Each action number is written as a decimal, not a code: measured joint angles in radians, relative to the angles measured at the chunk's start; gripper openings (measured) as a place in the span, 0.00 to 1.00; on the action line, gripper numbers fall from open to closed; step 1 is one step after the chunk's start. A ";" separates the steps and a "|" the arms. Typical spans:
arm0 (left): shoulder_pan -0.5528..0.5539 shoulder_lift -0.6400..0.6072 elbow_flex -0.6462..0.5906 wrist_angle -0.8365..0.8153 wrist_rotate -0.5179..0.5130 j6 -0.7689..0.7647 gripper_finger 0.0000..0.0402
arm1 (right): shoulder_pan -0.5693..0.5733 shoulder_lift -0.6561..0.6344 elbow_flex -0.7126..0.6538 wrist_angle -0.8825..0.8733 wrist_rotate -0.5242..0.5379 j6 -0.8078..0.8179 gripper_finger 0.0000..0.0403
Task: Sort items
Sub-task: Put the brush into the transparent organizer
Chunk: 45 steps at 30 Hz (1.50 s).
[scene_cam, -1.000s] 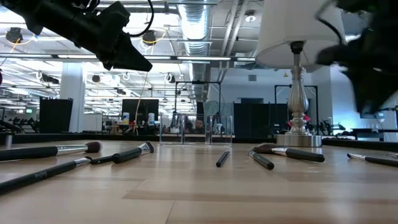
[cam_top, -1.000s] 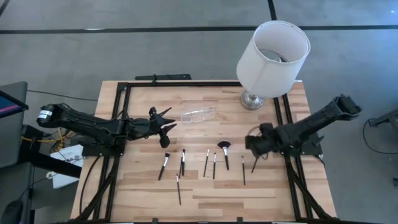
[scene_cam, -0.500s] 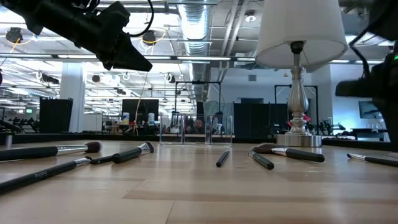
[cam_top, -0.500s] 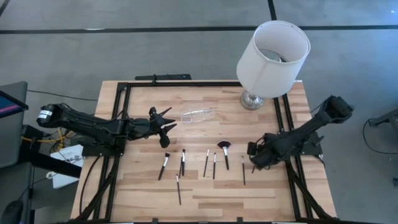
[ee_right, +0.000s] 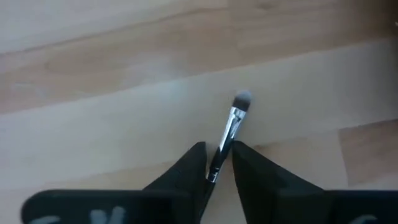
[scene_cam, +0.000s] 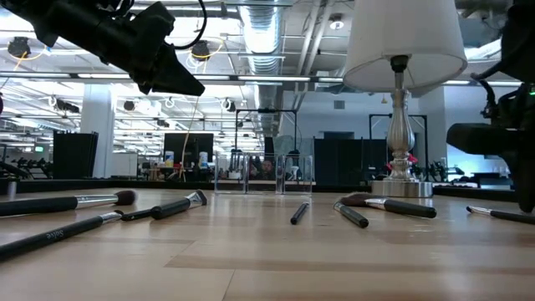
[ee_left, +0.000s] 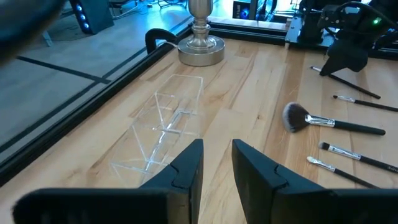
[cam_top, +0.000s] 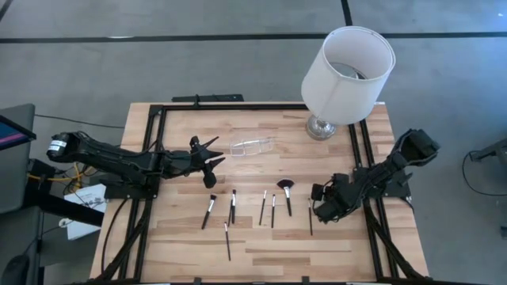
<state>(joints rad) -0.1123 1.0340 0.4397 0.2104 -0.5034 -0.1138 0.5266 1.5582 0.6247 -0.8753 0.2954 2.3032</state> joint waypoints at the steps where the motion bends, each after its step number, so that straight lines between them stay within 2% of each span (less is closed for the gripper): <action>1: 0.000 0.000 0.000 0.000 0.000 0.000 0.21 | -0.001 0.002 0.003 -0.002 0.012 -0.001 0.15; 4: 0.000 0.000 0.000 0.000 0.000 0.000 0.21 | -0.003 0.007 0.010 -0.005 0.037 -0.048 0.05; 6: 0.000 0.000 0.000 0.000 0.000 0.000 0.21 | -0.003 0.008 0.010 0.000 0.050 -0.102 0.02; 9: 0.000 0.000 0.000 0.000 0.000 0.000 0.21 | -0.005 0.028 0.010 0.025 0.097 -0.120 0.05; 13: 0.000 0.000 0.000 0.001 0.004 -0.012 0.21 | -0.015 0.079 0.009 0.128 0.238 -0.162 0.06; 15: 0.004 0.000 0.000 0.008 0.046 -0.032 0.21 | -0.016 0.101 0.008 0.178 0.309 -0.165 0.04; 19: 0.016 0.033 0.000 0.099 0.201 -0.090 0.21 | -0.023 0.114 0.008 0.248 0.400 -0.213 0.01; 22: 0.016 0.122 0.000 0.211 0.274 -0.123 0.20 | -0.040 0.109 0.009 0.249 0.396 -0.241 0.03; 26: 0.016 0.325 0.000 0.451 0.335 -0.146 0.19 | -0.078 0.108 0.009 0.289 0.405 -0.345 0.03; 31: 0.019 0.588 0.057 0.714 0.355 -0.215 0.19 | -0.136 0.108 0.010 0.383 0.434 -0.505 0.00; 38: 0.043 0.856 0.269 0.725 0.499 -0.388 0.19 | -0.204 0.108 0.010 0.548 0.429 -0.691 0.00; 41: 0.056 0.925 0.333 0.722 0.503 -0.423 0.19 | -0.226 0.107 0.010 0.603 0.406 -0.770 0.00; 45: 0.070 0.947 0.358 0.720 0.505 -0.418 0.19 | -0.229 0.106 0.010 0.680 0.399 -0.906 0.00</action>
<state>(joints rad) -0.0421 1.9809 0.7979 0.9305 0.0016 -0.5322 0.2981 1.6646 0.6350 -0.1951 0.6941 1.3968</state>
